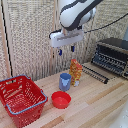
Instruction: Kindly position your hand close to the oven tray's handle. Softly yet firmly grasp the handle using your hand. Slowly and with caution, draw the tray out until it is fully stretched out.
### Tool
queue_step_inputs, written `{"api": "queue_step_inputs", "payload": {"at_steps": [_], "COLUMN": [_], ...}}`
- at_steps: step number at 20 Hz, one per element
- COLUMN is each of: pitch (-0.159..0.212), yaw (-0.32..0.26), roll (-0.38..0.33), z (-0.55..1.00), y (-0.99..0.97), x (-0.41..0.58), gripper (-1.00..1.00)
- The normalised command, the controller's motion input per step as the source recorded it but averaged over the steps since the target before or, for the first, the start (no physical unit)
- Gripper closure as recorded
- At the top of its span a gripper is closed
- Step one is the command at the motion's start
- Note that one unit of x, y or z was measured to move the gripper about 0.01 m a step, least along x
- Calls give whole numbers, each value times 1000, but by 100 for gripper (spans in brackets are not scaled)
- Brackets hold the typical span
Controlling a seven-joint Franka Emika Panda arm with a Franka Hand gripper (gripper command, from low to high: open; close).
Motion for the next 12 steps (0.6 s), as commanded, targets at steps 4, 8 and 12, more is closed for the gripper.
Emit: {"api": "queue_step_inputs", "payload": {"at_steps": [4, 8, 12], "pitch": [-28, 0, 0], "yaw": [77, 86, 88], "roll": [-225, -192, -212], "z": [8, 0, 0], "y": [-629, -678, -636], "x": [-1, 0, 0], "gripper": [-100, -100, -100]}}
